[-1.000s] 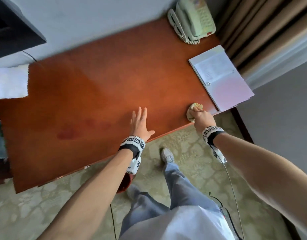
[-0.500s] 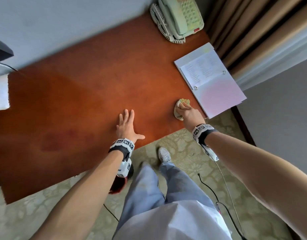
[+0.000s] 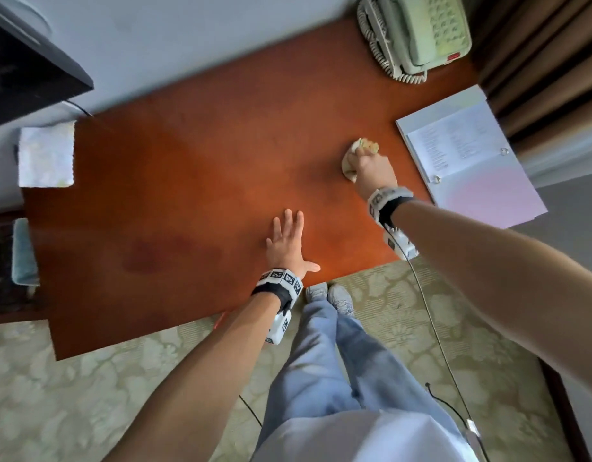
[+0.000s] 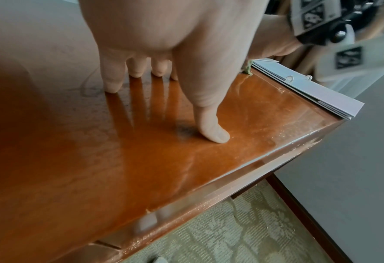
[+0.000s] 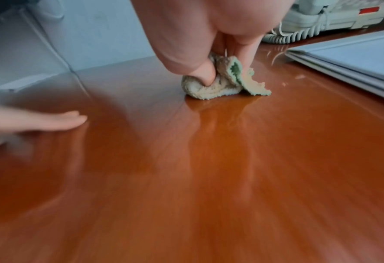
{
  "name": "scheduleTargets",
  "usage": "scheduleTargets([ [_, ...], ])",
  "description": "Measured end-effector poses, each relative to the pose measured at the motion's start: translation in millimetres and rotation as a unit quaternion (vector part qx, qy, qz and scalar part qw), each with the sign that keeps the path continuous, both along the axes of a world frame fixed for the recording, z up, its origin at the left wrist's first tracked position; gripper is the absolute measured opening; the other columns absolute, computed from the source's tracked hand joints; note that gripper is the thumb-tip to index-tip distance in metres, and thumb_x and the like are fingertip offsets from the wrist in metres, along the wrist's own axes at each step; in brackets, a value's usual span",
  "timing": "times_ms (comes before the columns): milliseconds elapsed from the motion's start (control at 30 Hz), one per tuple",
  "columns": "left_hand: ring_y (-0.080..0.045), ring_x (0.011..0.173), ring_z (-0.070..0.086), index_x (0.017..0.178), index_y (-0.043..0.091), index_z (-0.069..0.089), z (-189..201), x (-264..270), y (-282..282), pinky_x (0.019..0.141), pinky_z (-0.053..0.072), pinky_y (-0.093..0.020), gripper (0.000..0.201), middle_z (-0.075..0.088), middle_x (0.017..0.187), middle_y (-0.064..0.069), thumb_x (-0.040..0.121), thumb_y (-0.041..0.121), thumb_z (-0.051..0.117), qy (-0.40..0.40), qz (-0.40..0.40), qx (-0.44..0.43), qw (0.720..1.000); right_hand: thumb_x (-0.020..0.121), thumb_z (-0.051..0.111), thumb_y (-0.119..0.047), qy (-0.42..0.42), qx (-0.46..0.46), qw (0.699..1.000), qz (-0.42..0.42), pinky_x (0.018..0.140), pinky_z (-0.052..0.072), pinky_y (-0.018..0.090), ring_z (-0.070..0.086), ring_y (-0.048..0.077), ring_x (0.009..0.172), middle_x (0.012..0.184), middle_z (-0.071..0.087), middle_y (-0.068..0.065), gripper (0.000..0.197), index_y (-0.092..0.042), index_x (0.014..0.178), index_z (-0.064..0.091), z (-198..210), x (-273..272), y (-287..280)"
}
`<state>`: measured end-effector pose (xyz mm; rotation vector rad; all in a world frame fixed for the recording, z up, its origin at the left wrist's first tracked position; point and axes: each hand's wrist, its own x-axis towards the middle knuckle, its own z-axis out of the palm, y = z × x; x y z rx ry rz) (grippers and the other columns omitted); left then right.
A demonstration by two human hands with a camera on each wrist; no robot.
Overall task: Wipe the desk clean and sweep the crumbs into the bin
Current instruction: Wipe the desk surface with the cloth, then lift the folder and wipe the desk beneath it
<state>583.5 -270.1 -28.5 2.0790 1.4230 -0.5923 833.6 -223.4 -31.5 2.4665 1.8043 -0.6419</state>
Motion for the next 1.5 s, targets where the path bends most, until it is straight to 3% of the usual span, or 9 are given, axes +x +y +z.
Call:
scheduleTargets([
  [133,-0.032,0.156,-0.005,0.162,0.026,-0.006,7.5,5.3,1.4,0.119,0.029,-0.057,0.134,-0.015,0.170,0.001,0.069,0.050,0.089,0.032,-0.026,-0.004,0.999,0.080,0.056,0.005,0.017,-0.040,0.999,0.028,0.075,0.052,0.043,0.064,0.040,0.100,0.140,0.049,0.014,0.066,-0.017,0.142,0.044,11.8,-11.0,-103.6],
  [267,-0.040,0.155,-0.005,0.161,0.017,-0.008,10.5,17.2,1.2,0.118,0.032,-0.056,0.133,-0.016,0.169,-0.009,0.073,0.046,0.087,0.060,-0.040,-0.006,0.997,0.078,0.056,0.008,0.025,-0.071,0.997,0.034,0.073,0.054,0.043,0.063,0.038,0.104,0.141,0.047,0.008,0.072,-0.013,0.146,0.042,28.8,-11.4,-174.7],
  [467,-0.046,0.153,-0.003,0.160,0.009,-0.010,8.2,28.6,0.0,0.118,0.034,-0.052,0.135,-0.014,0.167,-0.018,0.074,0.045,0.087,0.089,-0.051,0.000,0.995,0.086,0.049,0.003,-0.013,-0.117,0.993,0.006,0.071,0.046,0.039,0.062,0.035,0.097,0.120,0.055,0.013,0.050,-0.007,0.135,0.047,33.1,4.4,-127.9],
  [767,-0.041,0.155,-0.006,0.161,0.013,-0.007,1.4,28.2,0.4,0.122,0.026,-0.053,0.139,-0.016,0.168,-0.014,0.068,0.042,0.092,0.077,-0.021,0.005,0.997,0.064,0.052,0.007,-0.030,0.010,0.998,0.048,0.078,0.035,0.033,0.053,0.031,0.098,0.101,0.055,0.013,0.028,-0.010,0.084,0.063,27.0,52.9,11.6],
  [867,-0.038,0.155,-0.008,0.161,0.016,-0.007,1.6,25.7,-1.4,0.122,0.025,-0.052,0.138,-0.017,0.168,-0.011,0.068,0.038,0.092,0.071,-0.006,-0.002,0.997,0.068,0.049,0.008,0.005,0.010,1.000,0.018,0.065,0.030,0.031,0.055,0.029,0.084,0.099,0.055,0.012,0.034,-0.011,0.094,0.061,27.1,54.2,-12.0],
  [1067,-0.039,0.155,-0.006,0.161,0.012,-0.010,7.3,37.8,-0.1,0.118,0.036,-0.045,0.139,-0.018,0.168,-0.013,0.069,0.042,0.091,0.123,-0.018,0.007,0.992,0.068,0.070,0.007,0.026,-0.015,0.984,0.175,0.056,0.048,0.034,0.068,0.036,0.086,0.118,0.061,0.012,0.053,-0.011,0.118,0.064,26.3,51.1,-150.2],
  [1167,-0.041,0.155,0.001,0.159,0.006,-0.009,14.9,51.2,0.9,0.120,0.033,-0.045,0.144,-0.012,0.167,-0.020,0.066,0.046,0.093,0.162,-0.025,0.015,0.986,0.076,0.059,0.005,0.052,-0.061,0.974,0.212,0.067,0.049,0.035,0.065,0.029,0.094,0.121,0.058,0.000,0.050,-0.019,0.120,0.060,28.5,62.1,-189.6],
  [1300,-0.039,0.155,0.003,0.159,0.000,0.000,32.2,96.2,-9.5,0.124,0.022,-0.046,0.139,-0.003,0.168,-0.021,0.068,0.056,0.088,0.147,-0.042,0.052,0.987,0.075,0.058,0.002,0.159,-0.002,0.966,0.204,0.071,0.054,0.037,0.062,0.017,0.082,0.095,0.061,-0.014,0.039,-0.031,0.096,0.060,39.3,84.0,-223.9],
  [1500,-0.029,0.157,0.004,0.161,0.006,0.006,36.3,232.6,-57.0,0.125,0.017,-0.042,0.118,0.002,0.170,-0.012,0.081,0.048,0.081,-0.048,-0.237,0.089,0.966,0.082,0.069,0.005,0.193,0.231,0.953,0.002,0.105,0.048,0.037,0.057,0.021,0.127,0.133,0.063,0.001,0.046,-0.011,0.125,0.068,65.1,135.6,-290.1],
])
